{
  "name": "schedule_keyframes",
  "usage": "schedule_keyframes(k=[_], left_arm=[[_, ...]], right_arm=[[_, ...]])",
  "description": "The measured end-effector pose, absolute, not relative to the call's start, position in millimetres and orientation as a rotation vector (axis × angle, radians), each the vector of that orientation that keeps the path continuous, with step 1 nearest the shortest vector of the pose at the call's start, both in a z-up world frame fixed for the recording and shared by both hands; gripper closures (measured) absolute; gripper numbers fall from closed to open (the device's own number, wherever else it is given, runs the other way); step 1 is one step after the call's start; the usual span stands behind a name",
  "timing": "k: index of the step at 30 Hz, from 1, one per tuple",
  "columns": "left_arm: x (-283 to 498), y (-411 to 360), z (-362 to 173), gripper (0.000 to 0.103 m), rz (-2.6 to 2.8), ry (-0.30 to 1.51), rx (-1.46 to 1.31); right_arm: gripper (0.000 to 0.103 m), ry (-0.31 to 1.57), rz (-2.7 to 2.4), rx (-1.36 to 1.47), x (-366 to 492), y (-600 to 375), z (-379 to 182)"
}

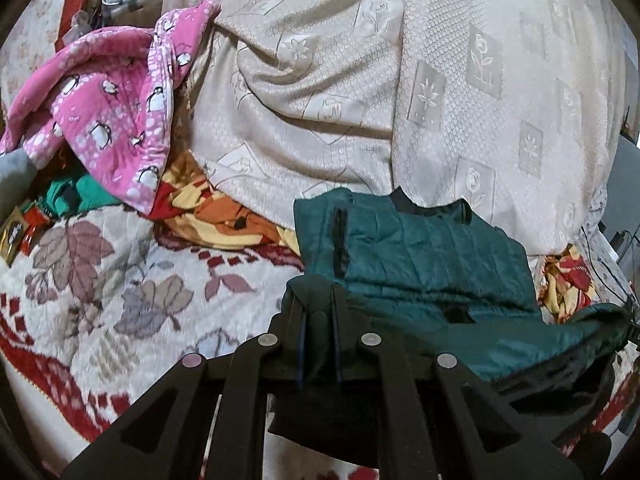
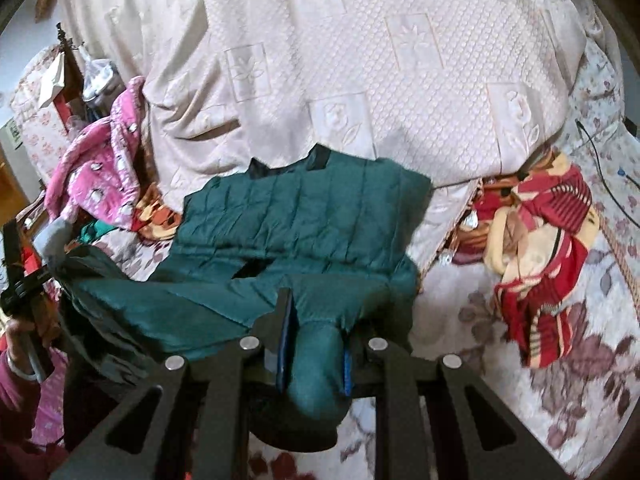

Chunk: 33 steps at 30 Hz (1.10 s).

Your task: Fold large clothes

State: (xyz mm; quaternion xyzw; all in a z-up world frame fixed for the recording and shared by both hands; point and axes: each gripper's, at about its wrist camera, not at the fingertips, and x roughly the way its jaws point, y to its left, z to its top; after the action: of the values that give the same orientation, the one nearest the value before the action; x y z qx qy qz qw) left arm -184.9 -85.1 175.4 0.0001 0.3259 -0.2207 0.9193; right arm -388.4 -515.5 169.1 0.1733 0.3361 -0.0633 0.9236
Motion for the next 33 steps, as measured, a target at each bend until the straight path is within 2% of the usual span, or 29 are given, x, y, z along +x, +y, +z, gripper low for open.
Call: schedule_keyframes(k=[11, 23, 28, 33], left_arm=[[-129, -124, 186, 0.103, -0.409, 0.627, -0.002], [-46, -176, 180, 0.103, -0.342, 0.634, 0.043], [-1, -199, 156, 0.103, -0.295, 0.699, 0.045], [22, -207, 120, 0.103, -0.316, 0.745, 0.024]], right_arm=[[0.084, 0.682, -0.225, 0.280, -327, -538, 182], [0.084, 0.700, -0.312, 0.320, -247, -584, 174], [0.084, 0.724, -0.344, 0.349, -209, -604, 157], [0.083, 0.776, -0.391, 0.375, -174, -617, 114]])
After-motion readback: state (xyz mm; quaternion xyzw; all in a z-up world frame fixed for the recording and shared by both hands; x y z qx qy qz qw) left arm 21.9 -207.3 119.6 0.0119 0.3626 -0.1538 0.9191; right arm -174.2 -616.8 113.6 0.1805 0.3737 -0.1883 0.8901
